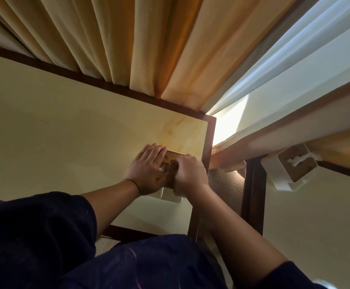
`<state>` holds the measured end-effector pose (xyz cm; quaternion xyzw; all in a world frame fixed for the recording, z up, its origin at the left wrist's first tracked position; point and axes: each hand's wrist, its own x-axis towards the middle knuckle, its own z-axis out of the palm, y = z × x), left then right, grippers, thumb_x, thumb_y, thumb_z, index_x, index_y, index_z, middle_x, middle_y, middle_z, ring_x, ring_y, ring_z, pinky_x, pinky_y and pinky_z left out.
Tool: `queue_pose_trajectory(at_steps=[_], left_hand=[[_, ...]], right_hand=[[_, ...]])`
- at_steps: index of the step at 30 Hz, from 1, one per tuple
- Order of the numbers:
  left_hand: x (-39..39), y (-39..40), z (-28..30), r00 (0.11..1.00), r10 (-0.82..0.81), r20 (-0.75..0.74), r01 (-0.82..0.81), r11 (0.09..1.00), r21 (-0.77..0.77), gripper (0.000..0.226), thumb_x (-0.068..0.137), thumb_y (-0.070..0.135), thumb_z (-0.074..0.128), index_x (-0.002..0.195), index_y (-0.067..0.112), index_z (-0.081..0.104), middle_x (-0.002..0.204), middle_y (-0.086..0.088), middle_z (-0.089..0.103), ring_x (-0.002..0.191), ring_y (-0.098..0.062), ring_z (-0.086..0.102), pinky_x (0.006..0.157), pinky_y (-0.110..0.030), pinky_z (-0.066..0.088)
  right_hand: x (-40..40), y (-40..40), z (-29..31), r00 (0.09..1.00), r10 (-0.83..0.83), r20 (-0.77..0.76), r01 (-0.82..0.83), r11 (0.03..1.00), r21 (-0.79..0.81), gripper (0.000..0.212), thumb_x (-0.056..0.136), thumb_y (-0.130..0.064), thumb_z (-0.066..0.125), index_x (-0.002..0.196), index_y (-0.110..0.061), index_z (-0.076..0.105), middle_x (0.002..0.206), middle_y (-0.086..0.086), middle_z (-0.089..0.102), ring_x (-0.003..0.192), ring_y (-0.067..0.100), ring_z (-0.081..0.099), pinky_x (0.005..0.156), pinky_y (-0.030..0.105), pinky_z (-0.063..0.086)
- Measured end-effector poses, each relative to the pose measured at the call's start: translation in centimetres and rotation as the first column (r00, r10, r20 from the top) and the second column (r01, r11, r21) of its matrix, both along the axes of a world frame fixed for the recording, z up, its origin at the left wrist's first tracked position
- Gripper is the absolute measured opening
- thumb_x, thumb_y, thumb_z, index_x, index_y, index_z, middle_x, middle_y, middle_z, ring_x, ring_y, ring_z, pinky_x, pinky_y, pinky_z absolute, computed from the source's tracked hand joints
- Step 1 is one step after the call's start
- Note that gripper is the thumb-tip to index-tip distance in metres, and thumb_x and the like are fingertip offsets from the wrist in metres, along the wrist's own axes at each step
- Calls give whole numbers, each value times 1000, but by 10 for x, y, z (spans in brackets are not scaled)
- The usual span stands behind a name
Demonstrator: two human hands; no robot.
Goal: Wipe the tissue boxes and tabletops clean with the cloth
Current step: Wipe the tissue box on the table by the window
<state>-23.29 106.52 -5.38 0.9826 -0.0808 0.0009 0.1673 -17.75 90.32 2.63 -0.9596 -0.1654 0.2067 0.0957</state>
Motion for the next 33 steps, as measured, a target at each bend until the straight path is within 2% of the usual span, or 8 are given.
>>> queue_pose_trajectory(at_steps=[3, 7, 13, 18, 22, 26, 31, 33], left_hand=[[-1, -1, 1, 1000, 2, 0, -2, 1000, 6, 82, 99, 62, 35, 154, 1, 40, 152, -18, 46, 144, -36, 42, 126, -49, 27], [0, 0, 0, 1000, 2, -1, -2, 1000, 22, 80, 98, 60, 40, 155, 3, 39, 153, -16, 45, 145, -35, 41, 127, -47, 24], [-1, -2, 2, 1000, 9, -5, -9, 1000, 3, 81, 99, 61, 33, 155, 3, 39, 154, -18, 45, 146, -36, 40, 126, -49, 26], [-1, -3, 0, 1000, 25, 13, -25, 1000, -9, 78, 99, 57, 39, 153, 1, 42, 152, -18, 46, 145, -36, 41, 126, -49, 27], [-2, -2, 0, 1000, 23, 22, -22, 1000, -11, 78, 98, 56, 40, 153, 1, 42, 152, -18, 46, 145, -35, 41, 126, -49, 27], [0, -1, 0, 1000, 11, 18, -11, 1000, -1, 79, 97, 57, 39, 154, 1, 40, 152, -18, 46, 145, -36, 41, 126, -48, 26], [-1, 0, 1, 1000, -2, 1, 2, 1000, -6, 82, 97, 61, 38, 154, 1, 40, 152, -18, 46, 145, -38, 41, 125, -51, 28], [-1, 0, 1, 1000, -7, 8, 7, 1000, -7, 82, 98, 61, 38, 153, 1, 41, 151, -19, 47, 144, -37, 42, 125, -51, 29]], right_hand=[[6, -2, -6, 997, -21, 69, 21, 1000, 6, 16, 100, -12, 57, 110, -8, 70, 98, 10, 65, 87, 29, 61, 75, 37, 52], [10, -7, -12, 988, -88, 127, 84, 996, 38, 22, 103, -13, 53, 116, -8, 70, 100, 9, 65, 90, 30, 62, 75, 36, 49], [-20, -11, -5, 997, -64, 34, 62, 996, 62, 22, 93, -27, 72, 110, -14, 66, 102, 3, 63, 88, 21, 60, 80, 37, 58], [-58, -25, -4, 999, 9, 31, -11, 998, 65, 18, 99, -22, 68, 116, -14, 69, 107, 0, 65, 89, 13, 60, 79, 24, 52], [-66, -26, -5, 1000, 18, -12, -17, 998, 60, 23, 96, -26, 75, 118, -19, 73, 107, -1, 67, 90, 12, 65, 82, 28, 59], [-50, -18, -3, 999, -1, -46, 2, 1000, 10, 21, 92, -32, 79, 106, -17, 73, 99, -1, 65, 84, 14, 65, 79, 30, 60], [-7, 1, 7, 995, -95, -25, 93, 994, -56, 16, 87, -15, 80, 90, -11, 65, 90, 5, 64, 83, 26, 66, 77, 40, 60], [12, 5, 7, 995, -98, 25, 100, 992, -72, 6, 94, -8, 71, 94, -12, 66, 91, 6, 64, 85, 27, 67, 81, 43, 62]])
